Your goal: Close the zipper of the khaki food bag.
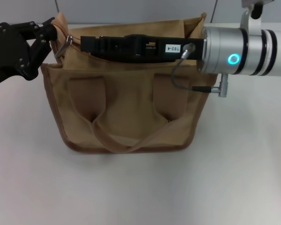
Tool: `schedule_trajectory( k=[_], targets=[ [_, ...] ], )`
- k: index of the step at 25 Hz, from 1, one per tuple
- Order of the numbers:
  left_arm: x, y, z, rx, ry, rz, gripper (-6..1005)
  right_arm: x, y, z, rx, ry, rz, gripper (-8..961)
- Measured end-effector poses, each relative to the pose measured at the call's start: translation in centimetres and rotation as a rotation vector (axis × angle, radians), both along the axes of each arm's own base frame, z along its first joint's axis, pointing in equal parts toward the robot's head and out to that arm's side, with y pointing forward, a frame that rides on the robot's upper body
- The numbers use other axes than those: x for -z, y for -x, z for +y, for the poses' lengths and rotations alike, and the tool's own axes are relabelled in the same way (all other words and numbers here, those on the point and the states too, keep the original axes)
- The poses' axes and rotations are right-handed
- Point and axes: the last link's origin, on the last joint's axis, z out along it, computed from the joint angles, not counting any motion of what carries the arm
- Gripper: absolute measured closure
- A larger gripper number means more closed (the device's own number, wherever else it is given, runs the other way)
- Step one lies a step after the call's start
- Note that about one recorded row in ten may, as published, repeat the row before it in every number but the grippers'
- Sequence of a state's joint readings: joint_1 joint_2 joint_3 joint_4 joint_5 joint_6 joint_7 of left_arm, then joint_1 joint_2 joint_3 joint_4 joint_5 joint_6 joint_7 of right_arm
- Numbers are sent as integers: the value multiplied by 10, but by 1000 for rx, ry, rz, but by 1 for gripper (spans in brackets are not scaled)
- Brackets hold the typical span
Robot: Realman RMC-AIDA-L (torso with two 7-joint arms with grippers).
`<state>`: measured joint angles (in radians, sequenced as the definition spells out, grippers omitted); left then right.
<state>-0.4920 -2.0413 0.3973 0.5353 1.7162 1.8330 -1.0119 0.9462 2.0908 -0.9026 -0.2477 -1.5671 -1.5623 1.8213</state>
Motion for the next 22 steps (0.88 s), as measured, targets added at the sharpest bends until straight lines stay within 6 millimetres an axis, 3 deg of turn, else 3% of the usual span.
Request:
schedule_trajectory(
  k=[22],
  targets=[
    [2,-9,6,1,19,-40,972,14,16,11,-3,13,-98,557]
  ],
)
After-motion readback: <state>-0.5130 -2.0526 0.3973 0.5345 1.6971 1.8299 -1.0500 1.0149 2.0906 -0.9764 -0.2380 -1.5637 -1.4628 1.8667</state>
